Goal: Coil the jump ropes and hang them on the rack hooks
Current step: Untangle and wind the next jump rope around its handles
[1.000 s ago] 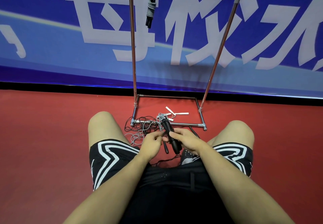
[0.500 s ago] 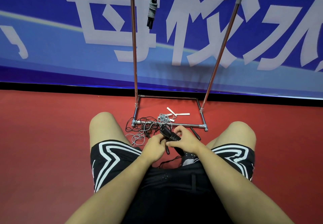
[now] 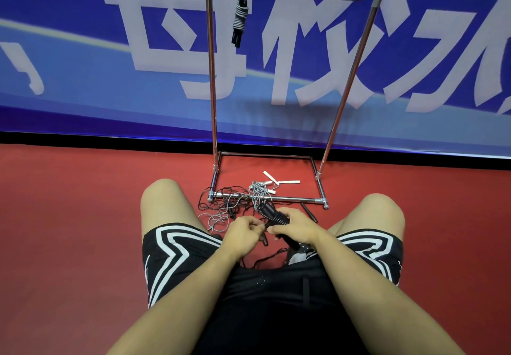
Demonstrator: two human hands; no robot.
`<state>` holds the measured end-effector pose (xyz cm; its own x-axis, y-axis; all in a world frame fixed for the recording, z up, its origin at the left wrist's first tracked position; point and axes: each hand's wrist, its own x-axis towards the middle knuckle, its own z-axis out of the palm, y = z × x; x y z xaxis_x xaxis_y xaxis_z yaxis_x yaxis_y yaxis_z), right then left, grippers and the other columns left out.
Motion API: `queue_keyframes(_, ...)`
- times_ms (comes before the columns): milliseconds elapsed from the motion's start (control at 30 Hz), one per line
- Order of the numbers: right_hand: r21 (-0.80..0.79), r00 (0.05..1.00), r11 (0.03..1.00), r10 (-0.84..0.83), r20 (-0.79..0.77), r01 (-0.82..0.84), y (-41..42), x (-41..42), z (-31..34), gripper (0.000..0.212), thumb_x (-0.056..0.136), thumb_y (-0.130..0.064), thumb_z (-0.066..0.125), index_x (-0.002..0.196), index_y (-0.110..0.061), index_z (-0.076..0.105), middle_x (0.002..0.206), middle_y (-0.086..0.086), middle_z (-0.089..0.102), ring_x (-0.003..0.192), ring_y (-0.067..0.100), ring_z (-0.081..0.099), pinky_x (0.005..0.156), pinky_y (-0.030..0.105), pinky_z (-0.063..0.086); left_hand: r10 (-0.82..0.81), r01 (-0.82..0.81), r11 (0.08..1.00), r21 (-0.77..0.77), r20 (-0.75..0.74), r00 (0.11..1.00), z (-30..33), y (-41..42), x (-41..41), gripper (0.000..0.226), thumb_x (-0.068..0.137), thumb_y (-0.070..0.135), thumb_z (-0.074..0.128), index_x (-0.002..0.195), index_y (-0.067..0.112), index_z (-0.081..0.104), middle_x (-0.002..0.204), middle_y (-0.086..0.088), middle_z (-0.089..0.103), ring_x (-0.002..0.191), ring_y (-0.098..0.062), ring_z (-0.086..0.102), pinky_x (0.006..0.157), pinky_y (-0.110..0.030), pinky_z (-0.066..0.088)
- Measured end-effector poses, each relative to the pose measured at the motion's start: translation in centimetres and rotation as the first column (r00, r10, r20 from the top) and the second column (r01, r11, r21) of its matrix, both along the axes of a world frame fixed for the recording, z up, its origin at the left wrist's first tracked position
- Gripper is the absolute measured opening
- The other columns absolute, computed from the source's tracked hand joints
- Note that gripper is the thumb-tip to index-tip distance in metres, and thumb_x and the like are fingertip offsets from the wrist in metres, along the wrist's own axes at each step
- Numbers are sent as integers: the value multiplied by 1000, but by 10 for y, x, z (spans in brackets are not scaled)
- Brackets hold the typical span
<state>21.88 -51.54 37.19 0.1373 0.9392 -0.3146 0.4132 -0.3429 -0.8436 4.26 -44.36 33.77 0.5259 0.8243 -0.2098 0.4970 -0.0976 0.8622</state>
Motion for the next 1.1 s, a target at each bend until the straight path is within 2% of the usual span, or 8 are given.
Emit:
queue_keyframes(133, 12, 1000, 1000, -19, -22, 19, 1, -1, 1, 32, 83, -23, 83, 111, -14, 68, 89, 8, 78, 79, 17, 73, 83, 35, 55, 76, -58, 987, -152, 118, 990, -1, 2, 1, 21, 96, 35, 65, 88, 16, 64, 71, -1, 74, 67, -25, 74, 80, -43, 58)
queue_keyframes(233, 24, 993, 999, -18, -120, 21, -1, -4, 4, 23, 86, -18, 80, 105, -13, 69, 88, 6, 78, 81, 15, 72, 86, 32, 54, 96, -39, 960, -278, 194, 976, 7, -1, 0, 31, 102, 37, 59, 90, 9, 58, 65, -6, 71, 59, -25, 67, 69, -40, 56)
queue_keyframes(400, 66, 933, 996, -40, -358, 68, -4, -5, 12, 29, 89, -9, 76, 117, -6, 70, 103, 17, 77, 105, 32, 74, 96, 42, 58, -12, 58, 963, -262, 175, 985, 21, -9, -5, 48, 106, 45, 47, 86, 6, 65, 48, 3, 58, 63, -19, 67, 62, -23, 45)
queue_keyframes(533, 107, 912, 984, -86, -400, 140, -2, -1, 11, 32, 87, -7, 78, 117, -6, 70, 100, 26, 74, 93, 31, 72, 85, 41, 57, -51, 113, 972, -206, 286, 957, 23, -9, -5, 53, 107, 42, 47, 76, 3, 64, 54, -9, 61, 49, -17, 56, 55, -22, 44)
queue_keyframes(667, 90, 918, 983, -113, -380, 158, -2, -4, 9, 31, 90, -2, 73, 119, -8, 65, 91, 15, 74, 81, 24, 71, 74, 34, 55, 9, 33, 991, -129, 317, 948, 15, -7, -4, 31, 106, 27, 54, 85, 10, 71, 59, -3, 65, 46, -11, 44, 50, -23, 36)
queue_keyframes(833, 45, 941, 990, -112, -318, 133, -1, -5, 4, 32, 93, -12, 74, 122, -7, 60, 98, 14, 78, 84, 26, 76, 80, 36, 61, 41, -37, 999, -20, 299, 954, 13, -3, -4, 21, 99, 15, 63, 84, 12, 76, 70, 9, 69, 55, 7, 52, 61, -13, 39)
queue_keyframes(967, 35, 951, 991, -117, -287, 133, 1, -5, 1, 29, 92, -29, 77, 111, -10, 64, 85, 9, 69, 68, 18, 63, 68, 32, 55, 8, -10, 1000, 4, 245, 970, 8, -1, -3, 25, 100, 17, 61, 80, 15, 76, 74, 6, 72, 55, 5, 50, 65, -24, 40)
queue_keyframes(1100, -100, 847, 972, -233, -478, 211, 5, -6, 2, 43, 102, -48, 56, 109, -6, 66, 91, 9, 68, 70, 17, 61, 69, 31, 54, 10, -8, 1000, -13, 208, 978, 3, 2, -2, 28, 102, 13, 55, 86, 20, 76, 83, 4, 76, 59, 3, 51, 72, -31, 44)
